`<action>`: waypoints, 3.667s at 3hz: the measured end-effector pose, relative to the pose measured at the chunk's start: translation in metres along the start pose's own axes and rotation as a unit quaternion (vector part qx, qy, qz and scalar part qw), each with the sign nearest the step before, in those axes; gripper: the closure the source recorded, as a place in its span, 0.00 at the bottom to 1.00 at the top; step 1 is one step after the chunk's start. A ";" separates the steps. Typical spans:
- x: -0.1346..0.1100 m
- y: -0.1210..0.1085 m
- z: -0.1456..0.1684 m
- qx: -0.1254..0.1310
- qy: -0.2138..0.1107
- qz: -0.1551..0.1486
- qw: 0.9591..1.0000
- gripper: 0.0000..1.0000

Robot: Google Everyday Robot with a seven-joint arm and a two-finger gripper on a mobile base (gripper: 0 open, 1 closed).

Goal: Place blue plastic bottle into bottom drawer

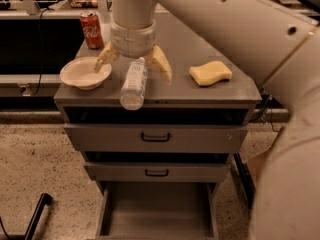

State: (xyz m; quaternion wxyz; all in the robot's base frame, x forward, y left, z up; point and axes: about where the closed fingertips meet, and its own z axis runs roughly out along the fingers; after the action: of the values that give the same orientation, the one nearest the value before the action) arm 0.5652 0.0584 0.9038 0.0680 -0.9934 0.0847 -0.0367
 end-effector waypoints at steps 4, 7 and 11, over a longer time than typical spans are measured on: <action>0.069 -0.020 0.022 -0.027 0.048 -0.059 0.997 0.50; 0.066 -0.009 0.042 -0.070 0.052 -0.074 0.993 0.40; 0.058 -0.004 0.067 -0.072 0.025 -0.066 0.995 1.00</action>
Offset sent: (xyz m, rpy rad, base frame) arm 0.0714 0.0004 -0.0168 -0.0846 -0.0249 0.0892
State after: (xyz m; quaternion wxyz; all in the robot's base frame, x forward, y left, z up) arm 0.6281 0.0612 0.8414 -0.0088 -0.9979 0.0234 -0.0602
